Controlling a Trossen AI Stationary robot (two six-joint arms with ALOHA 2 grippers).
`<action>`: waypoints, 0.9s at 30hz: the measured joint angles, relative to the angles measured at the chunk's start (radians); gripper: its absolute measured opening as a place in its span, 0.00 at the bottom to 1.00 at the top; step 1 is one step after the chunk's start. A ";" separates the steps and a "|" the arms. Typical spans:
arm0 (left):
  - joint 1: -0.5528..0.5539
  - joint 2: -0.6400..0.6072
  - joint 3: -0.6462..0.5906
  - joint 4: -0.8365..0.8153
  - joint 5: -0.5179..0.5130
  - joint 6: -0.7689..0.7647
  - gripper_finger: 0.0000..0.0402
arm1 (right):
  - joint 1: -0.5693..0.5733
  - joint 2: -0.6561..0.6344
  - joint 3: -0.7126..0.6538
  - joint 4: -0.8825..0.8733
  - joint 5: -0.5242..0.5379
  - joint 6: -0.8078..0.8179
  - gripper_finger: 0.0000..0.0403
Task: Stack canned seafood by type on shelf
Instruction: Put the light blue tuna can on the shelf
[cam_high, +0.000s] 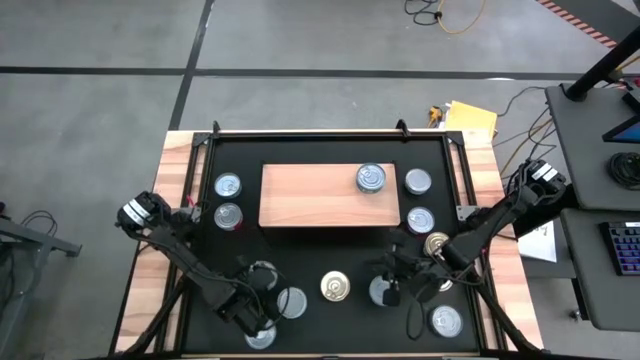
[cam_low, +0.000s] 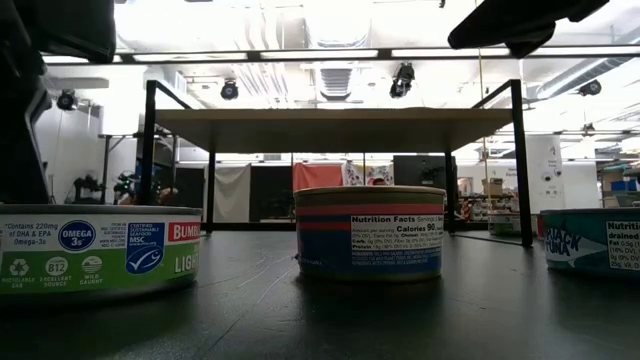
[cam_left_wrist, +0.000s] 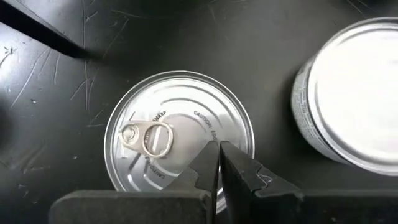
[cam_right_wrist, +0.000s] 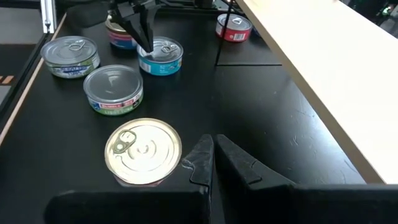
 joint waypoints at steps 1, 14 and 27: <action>0.000 0.001 -0.003 0.002 -0.002 0.000 0.00 | -0.001 0.000 0.000 0.000 0.000 0.000 0.02; -0.046 0.001 -0.043 0.027 -0.051 0.016 0.00 | -0.006 0.023 -0.006 0.008 0.001 0.004 0.02; -0.066 -0.045 0.033 -0.088 0.005 0.135 0.00 | -0.016 0.027 -0.007 0.119 -0.053 -0.059 0.02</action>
